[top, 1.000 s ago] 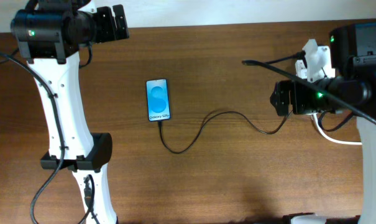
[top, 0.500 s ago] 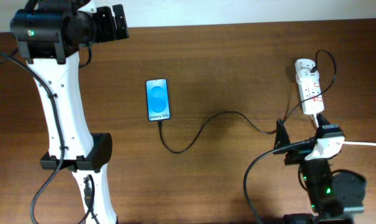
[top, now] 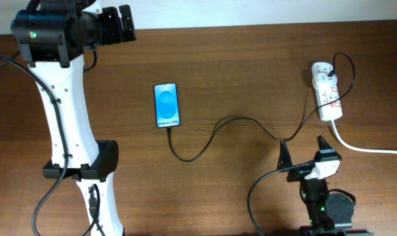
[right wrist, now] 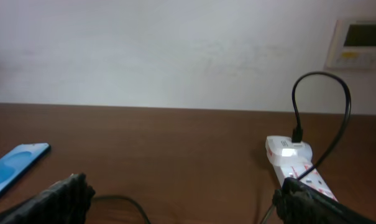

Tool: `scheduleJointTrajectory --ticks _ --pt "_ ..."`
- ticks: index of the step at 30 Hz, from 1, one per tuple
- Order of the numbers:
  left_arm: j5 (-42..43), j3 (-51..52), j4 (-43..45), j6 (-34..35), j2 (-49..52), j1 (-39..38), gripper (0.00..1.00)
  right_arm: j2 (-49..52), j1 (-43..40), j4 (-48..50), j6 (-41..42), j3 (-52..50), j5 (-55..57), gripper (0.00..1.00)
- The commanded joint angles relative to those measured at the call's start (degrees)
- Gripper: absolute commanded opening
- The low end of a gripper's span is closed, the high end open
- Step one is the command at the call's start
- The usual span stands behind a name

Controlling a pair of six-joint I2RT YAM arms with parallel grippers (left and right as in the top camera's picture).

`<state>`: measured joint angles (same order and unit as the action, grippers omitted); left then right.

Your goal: Plug charger to phone and switch on socket

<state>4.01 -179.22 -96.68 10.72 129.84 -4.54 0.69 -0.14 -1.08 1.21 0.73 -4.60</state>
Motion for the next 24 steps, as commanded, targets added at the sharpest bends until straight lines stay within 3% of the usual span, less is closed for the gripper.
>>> scheduleJointTrajectory --ticks 1,19,21,24 --pt "-0.42 -0.42 -0.02 -0.07 -0.59 0.28 1.0 -0.5 -0.37 -3.32 0.52 -0.42 1.88 0.99" --pt "-0.85 0.96 -0.02 -0.09 -1.03 0.17 0.99 -0.48 -0.35 -3.26 0.55 -0.42 1.86 0.99" --pt "-0.87 11.21 0.92 -0.39 -7.15 0.28 0.99 -0.48 -0.35 -3.26 0.55 -0.42 1.84 0.98" --pt "-0.85 34.18 12.94 -4.76 -18.99 0.46 0.99 -0.48 -0.35 -3.26 0.55 -0.42 1.86 0.98"
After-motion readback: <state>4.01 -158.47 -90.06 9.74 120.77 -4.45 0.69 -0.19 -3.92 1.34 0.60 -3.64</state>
